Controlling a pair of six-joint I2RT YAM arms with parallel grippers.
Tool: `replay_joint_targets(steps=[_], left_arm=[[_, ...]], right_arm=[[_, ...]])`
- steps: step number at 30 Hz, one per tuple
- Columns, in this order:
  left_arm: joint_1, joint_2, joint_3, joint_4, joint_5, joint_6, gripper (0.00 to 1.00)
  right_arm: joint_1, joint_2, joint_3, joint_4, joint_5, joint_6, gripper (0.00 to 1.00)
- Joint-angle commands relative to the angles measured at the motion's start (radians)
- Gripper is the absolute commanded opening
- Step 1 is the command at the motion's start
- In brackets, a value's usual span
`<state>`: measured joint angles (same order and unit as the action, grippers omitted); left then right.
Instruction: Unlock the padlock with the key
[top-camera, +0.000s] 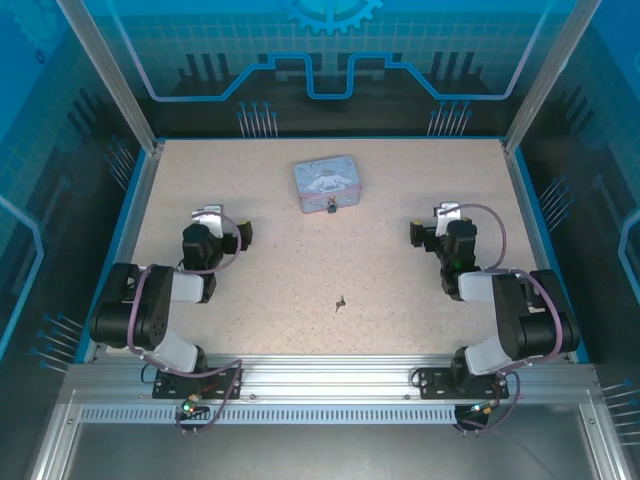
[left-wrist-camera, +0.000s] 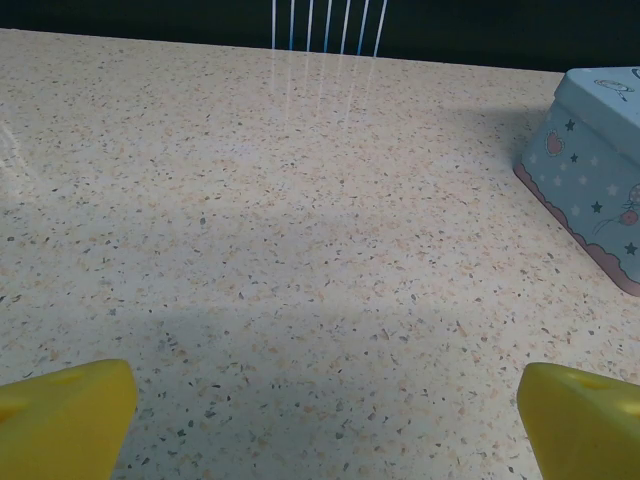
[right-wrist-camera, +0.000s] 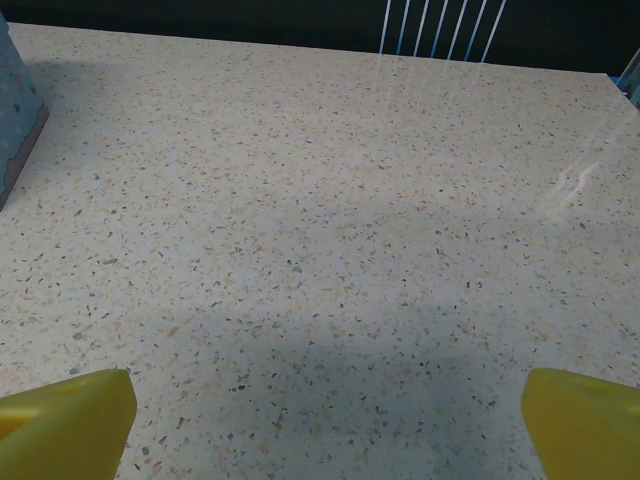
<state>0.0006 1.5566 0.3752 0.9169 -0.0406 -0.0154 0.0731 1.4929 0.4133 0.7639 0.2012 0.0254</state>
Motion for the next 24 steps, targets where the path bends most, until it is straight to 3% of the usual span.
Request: replay_joint_targets(steps=[1,20,24], left_arm=[[-0.005,-0.006,0.011,-0.003,-0.010,0.028,0.99],[-0.003,-0.006,0.008,0.000,-0.037,0.016,0.99],[-0.001,-0.071,-0.034,0.023,-0.085,-0.004,0.99]], right_arm=[[0.001,0.007,-0.001,0.026,0.007,0.012,1.00],[0.001,0.005,0.000,0.019,0.008,0.012,1.00],[0.005,-0.089,0.078,-0.210,0.042,0.028,1.00]])
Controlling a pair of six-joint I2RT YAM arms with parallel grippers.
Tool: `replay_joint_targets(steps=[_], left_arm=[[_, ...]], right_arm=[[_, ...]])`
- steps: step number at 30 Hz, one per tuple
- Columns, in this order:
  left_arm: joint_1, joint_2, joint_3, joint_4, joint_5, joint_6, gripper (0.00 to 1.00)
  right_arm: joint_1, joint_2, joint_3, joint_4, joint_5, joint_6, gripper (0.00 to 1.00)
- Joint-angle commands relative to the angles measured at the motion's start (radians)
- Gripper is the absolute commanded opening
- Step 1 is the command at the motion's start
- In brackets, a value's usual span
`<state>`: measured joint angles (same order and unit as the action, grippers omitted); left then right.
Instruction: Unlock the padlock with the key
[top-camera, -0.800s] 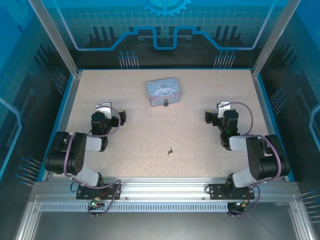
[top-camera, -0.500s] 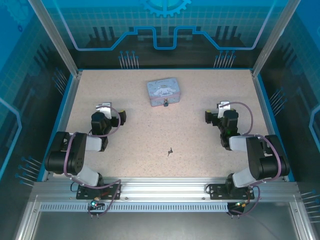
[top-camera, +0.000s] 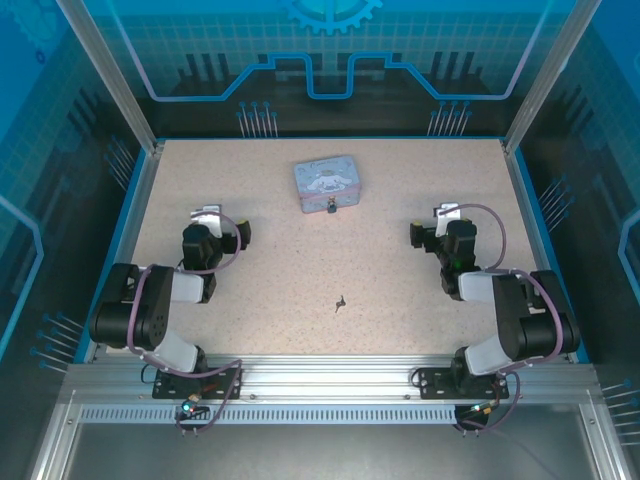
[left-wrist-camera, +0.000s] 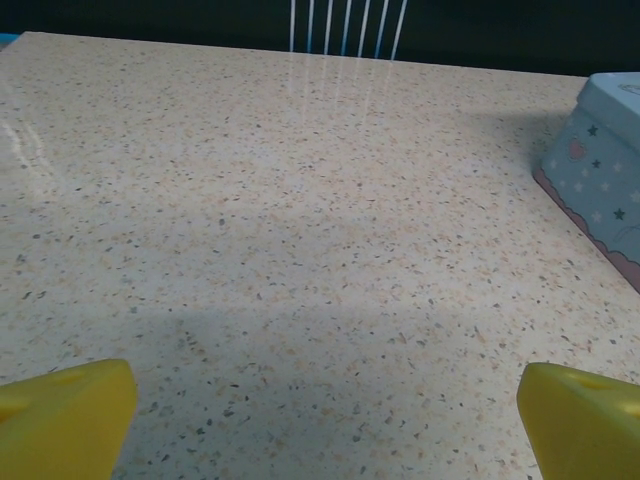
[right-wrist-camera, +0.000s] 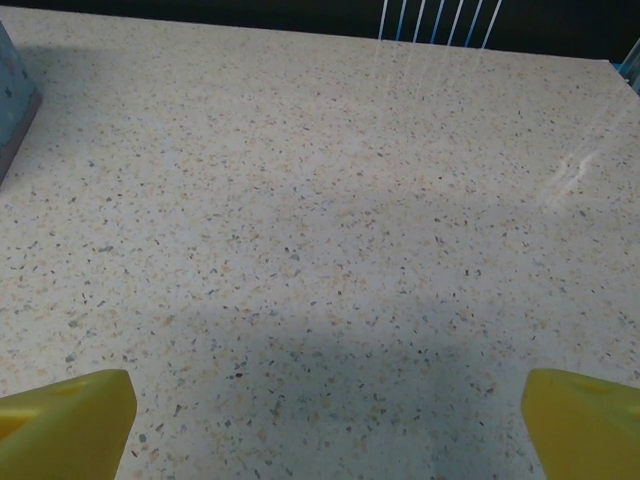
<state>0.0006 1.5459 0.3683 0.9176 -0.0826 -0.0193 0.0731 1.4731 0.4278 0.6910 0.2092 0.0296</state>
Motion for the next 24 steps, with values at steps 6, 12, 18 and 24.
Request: replay_joint_targets(steps=[6,12,18,24], left_arm=[[-0.001,-0.340,0.031,-0.317,-0.093,-0.063,0.99],[-0.001,-0.467,0.225,-0.793,0.014,-0.343,0.99],[-0.005,-0.486,0.182,-0.761,0.172,-0.519,0.99],[-0.005,-0.490,0.178,-0.782,0.164,-0.519,0.99]], right_arm=[[0.010,-0.261,0.257,-0.718,-0.041,0.228,1.00],[0.182,-0.358,0.366,-1.106,-0.099,0.431,1.00],[0.555,-0.219,0.444,-1.279,0.008,0.546,1.00],[0.789,0.119,0.671,-1.409,0.065,0.492,1.00]])
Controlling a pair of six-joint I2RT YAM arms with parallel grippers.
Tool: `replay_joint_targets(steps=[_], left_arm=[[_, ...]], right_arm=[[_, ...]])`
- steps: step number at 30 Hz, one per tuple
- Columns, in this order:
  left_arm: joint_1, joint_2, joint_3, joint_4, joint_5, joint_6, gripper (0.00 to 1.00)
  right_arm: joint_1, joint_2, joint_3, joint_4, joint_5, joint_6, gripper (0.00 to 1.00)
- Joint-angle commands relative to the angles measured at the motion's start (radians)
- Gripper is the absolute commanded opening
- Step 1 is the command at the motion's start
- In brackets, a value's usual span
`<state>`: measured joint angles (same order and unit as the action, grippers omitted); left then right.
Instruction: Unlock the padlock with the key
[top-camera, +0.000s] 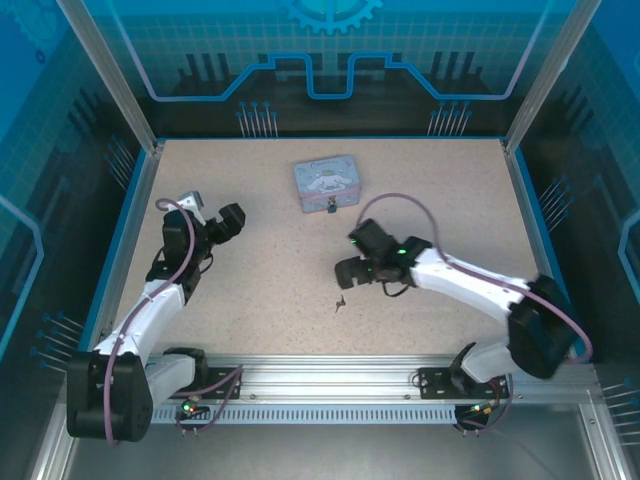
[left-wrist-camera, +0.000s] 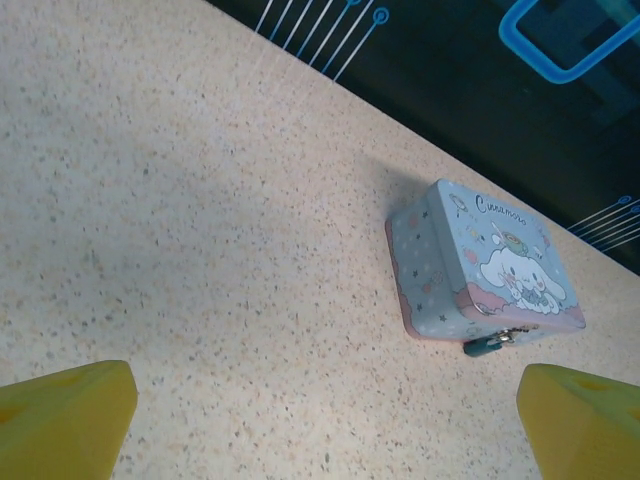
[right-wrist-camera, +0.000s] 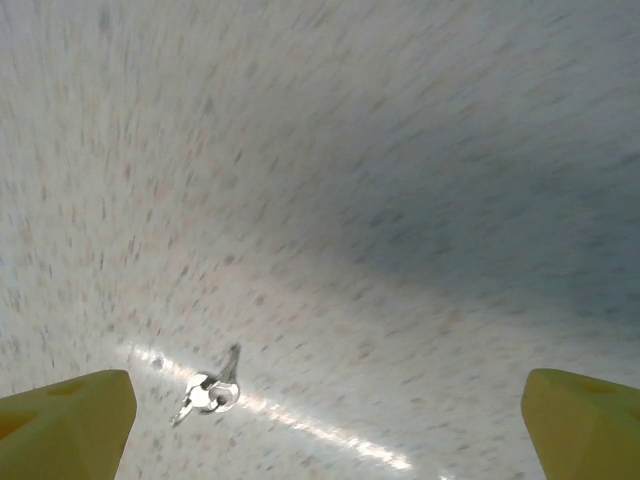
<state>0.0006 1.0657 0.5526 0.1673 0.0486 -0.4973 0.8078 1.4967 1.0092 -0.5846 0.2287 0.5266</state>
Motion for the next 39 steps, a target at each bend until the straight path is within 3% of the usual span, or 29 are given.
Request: replay_joint_targets(steps=[1,6,12,33,39], left_arm=[[-0.005,-0.014,-0.005,-0.035,0.035,-0.039,0.99],[-0.007,-0.037,-0.005,-0.051,0.036,-0.043,0.99],[-0.007,-0.047,-0.002,-0.058,0.061,-0.060,0.99],[-0.010,-0.007,0.017,-0.055,0.067,-0.035,0.99],[-0.010,-0.009,0.025,-0.061,0.077,-0.033,0.99]], right_arm=[[0.079,0.151,0.132,-0.157,0.058,-0.020,1.00],[0.125,0.306,0.236,-0.192,0.088,-0.051,1.00],[0.126,0.353,0.213,-0.194,0.074,-0.041,0.99],[0.097,0.215,-0.027,-0.210,-0.006,0.023,0.87],[0.063,0.070,-0.047,-0.160,-0.144,-0.059,0.86]])
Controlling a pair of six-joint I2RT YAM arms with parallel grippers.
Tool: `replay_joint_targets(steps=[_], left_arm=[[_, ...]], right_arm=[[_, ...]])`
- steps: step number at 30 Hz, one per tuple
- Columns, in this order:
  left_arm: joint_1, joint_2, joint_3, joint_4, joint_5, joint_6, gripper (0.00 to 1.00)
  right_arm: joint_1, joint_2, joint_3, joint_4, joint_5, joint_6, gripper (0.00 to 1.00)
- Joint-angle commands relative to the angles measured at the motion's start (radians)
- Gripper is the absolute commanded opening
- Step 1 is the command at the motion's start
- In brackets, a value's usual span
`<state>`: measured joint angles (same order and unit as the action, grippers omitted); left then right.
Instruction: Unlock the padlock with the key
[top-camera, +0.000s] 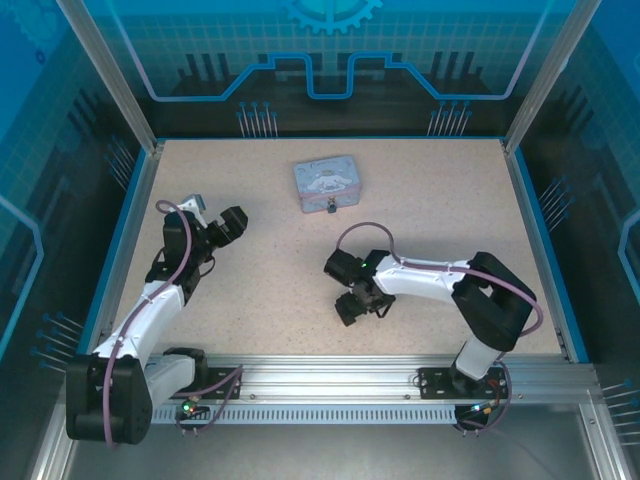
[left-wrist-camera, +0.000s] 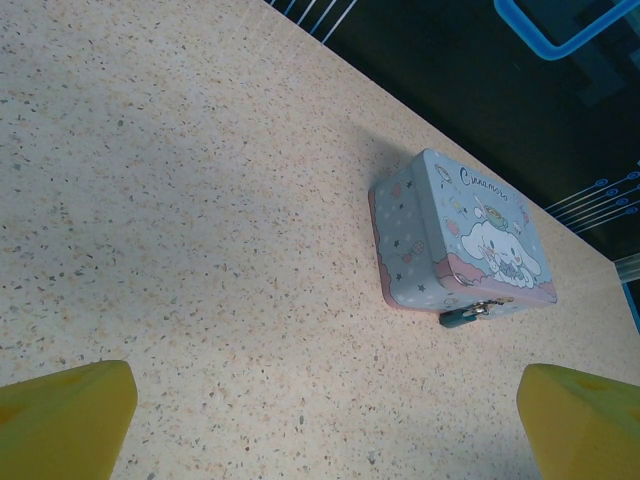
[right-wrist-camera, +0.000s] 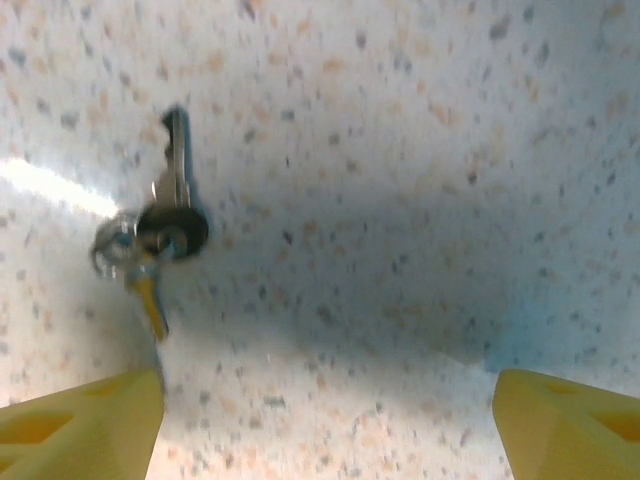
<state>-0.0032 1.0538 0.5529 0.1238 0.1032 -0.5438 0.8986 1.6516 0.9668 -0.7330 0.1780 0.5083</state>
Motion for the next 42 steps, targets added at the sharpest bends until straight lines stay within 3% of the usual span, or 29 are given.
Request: replay_joint_targets(steps=[1,5,10,14,24,42], left_arm=[[-0.007,-0.001,0.028,-0.016,0.027,0.011,0.99],[-0.009,-0.008,0.029,-0.012,0.037,0.005,0.99],[-0.016,-0.012,0.029,-0.013,0.038,0.004,0.99],[-0.018,-0.017,0.027,-0.015,0.038,0.000,0.99],[-0.021,-0.016,0.027,-0.008,0.036,-0.008,0.99],[-0.023,-0.018,0.018,-0.010,0.037,-0.005,0.99]], right_arm=[[-0.046,-0.120,-0.009,0.005,-0.132,-0.046,0.86],[-0.117,-0.166,-0.010,0.053,-0.230,-0.028,0.80],[-0.112,-0.032,0.106,0.004,-0.205,-0.006,0.61],[-0.109,0.057,0.158,0.004,-0.206,0.017,0.53],[-0.066,0.178,0.226,-0.031,-0.178,0.026,0.44],[-0.039,0.225,0.203,-0.077,-0.122,0.038,0.29]])
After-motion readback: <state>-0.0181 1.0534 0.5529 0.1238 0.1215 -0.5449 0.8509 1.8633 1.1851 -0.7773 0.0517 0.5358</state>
